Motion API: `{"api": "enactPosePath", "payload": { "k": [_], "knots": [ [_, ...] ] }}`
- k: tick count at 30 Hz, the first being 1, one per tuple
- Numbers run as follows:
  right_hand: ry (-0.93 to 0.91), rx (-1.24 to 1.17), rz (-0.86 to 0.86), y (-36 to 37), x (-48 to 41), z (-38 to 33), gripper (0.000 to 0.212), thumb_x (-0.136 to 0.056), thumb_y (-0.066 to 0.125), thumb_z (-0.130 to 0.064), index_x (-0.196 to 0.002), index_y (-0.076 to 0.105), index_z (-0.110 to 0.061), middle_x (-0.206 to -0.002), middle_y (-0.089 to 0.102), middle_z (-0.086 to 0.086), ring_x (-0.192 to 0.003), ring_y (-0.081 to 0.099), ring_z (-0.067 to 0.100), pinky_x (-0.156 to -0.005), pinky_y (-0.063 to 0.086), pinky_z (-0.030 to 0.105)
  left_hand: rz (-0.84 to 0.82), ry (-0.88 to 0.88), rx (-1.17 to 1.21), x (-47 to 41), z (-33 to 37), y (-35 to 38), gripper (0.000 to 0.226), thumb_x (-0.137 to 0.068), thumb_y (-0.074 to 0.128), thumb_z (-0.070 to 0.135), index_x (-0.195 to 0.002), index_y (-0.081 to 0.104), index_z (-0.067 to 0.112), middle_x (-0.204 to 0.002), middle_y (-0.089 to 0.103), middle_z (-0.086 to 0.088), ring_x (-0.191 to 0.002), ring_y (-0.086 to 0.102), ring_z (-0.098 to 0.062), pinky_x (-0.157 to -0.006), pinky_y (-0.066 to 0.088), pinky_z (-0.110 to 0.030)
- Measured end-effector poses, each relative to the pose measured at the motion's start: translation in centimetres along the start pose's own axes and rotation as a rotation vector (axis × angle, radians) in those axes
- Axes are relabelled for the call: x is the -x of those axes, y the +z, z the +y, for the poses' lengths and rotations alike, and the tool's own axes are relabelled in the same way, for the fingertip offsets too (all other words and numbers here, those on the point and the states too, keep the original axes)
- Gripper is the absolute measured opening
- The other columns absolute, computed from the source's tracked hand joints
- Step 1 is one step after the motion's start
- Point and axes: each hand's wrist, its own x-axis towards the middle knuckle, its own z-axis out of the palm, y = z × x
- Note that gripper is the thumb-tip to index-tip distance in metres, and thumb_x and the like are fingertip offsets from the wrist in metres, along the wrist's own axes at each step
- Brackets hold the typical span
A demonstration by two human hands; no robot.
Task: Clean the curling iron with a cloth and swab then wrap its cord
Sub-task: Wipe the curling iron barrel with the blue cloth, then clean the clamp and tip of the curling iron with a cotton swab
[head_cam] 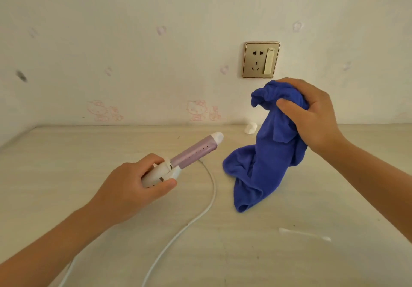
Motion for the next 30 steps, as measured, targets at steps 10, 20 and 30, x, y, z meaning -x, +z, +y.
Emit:
{"api": "enactPosePath", "payload": {
  "k": [10,20,30],
  "knots": [
    [0.294,0.424,-0.354,-0.6,7.5,5.8,0.023,-0.086,0.072,-0.034,-0.105,0.063,-0.043,-0.110,0.057,-0.020,-0.103,0.059,0.013,-0.089,0.048,0.036,-0.122,0.045,-0.326,-0.5,-2.2,1.5,0.074,-0.063,0.050,0.098,-0.113,0.056,0.044,-0.099,0.058,0.025,-0.089,0.053,0.007,-0.073,0.044,-0.022],
    [0.194,0.380,-0.216,-4.9,10.0,0.4,0.019,-0.087,0.071,-0.018,-0.096,0.073,-0.035,-0.104,0.066,-0.017,-0.103,0.060,0.009,-0.087,0.045,0.025,0.059,0.236,-0.165,1.7,5.4,1.7,0.021,-0.089,0.073,0.043,-0.106,0.066,0.034,-0.090,0.060,0.018,-0.085,0.057,-0.003,-0.064,0.040,-0.019],
    [0.341,0.633,-0.516,-7.9,18.5,-1.8,0.012,-0.087,0.074,-0.039,-0.099,0.071,-0.037,-0.097,0.061,-0.019,-0.094,0.054,-0.001,-0.083,0.044,0.022,-0.192,0.425,-0.209,2.2,15.8,13.4,0.040,-0.100,0.050,0.048,-0.136,0.058,0.033,-0.120,0.058,0.016,-0.107,0.053,-0.006,-0.085,0.042,-0.025]
  ]
}}
